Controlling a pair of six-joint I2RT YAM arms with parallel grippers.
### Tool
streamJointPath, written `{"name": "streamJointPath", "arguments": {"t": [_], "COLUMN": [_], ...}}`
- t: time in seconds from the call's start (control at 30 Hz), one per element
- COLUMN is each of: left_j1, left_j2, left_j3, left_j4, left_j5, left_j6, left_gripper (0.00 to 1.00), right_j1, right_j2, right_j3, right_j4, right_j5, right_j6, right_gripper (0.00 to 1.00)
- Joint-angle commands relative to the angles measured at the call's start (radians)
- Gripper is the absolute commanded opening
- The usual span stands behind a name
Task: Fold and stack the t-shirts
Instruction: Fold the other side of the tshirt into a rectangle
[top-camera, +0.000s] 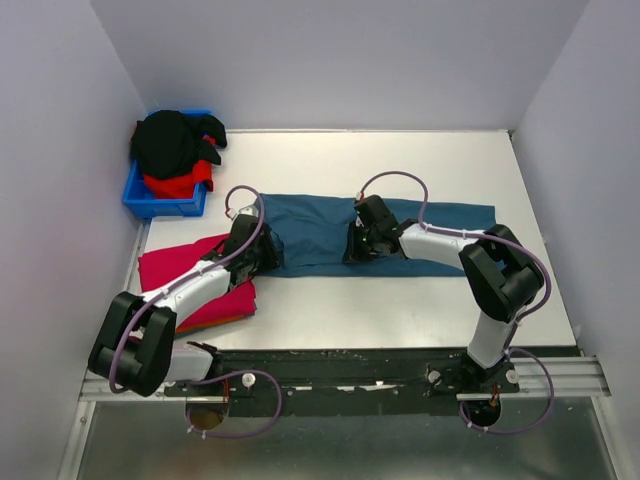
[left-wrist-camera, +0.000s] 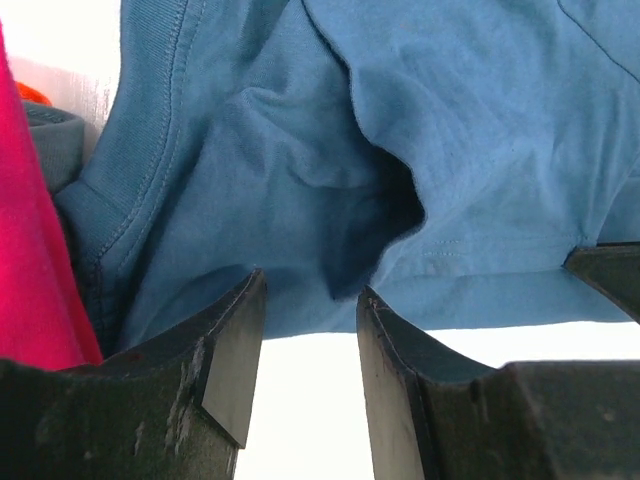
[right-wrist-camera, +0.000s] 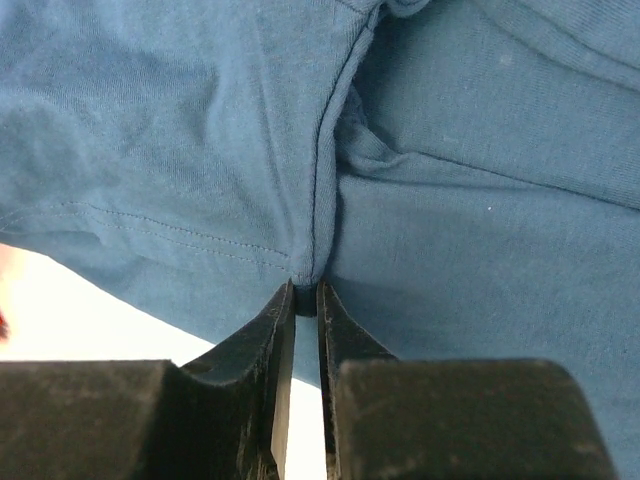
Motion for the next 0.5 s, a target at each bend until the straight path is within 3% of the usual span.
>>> {"name": "streamJointPath", "arguments": {"t": [0.0,0.2,0.47], "left_j1": [-0.008,-0.025,-0.034], "left_j2": [0.049,0.107,0.144], "left_j3": [0.026,0.055,0.075], "left_j4": [0.058,0.084,0.095], "left_j5": [0.005,0.038,0.093], "left_j6": [0.002,0.007,0.002], "left_gripper": [0.5,0.48,0.45], "right_j1": [-0.001,-0.001,-0.001], "right_j2": [-0.017,-0.028,-0.02], "right_j3": [-0.019,-0.03,-0.025], "right_j4": [0.033,0.043,0.044], "right_j5": [-0.004,0.004,-0.002], "right_j6": [0.0,0.0,0.0], "right_gripper": [0.21,0.1,0.06]}}
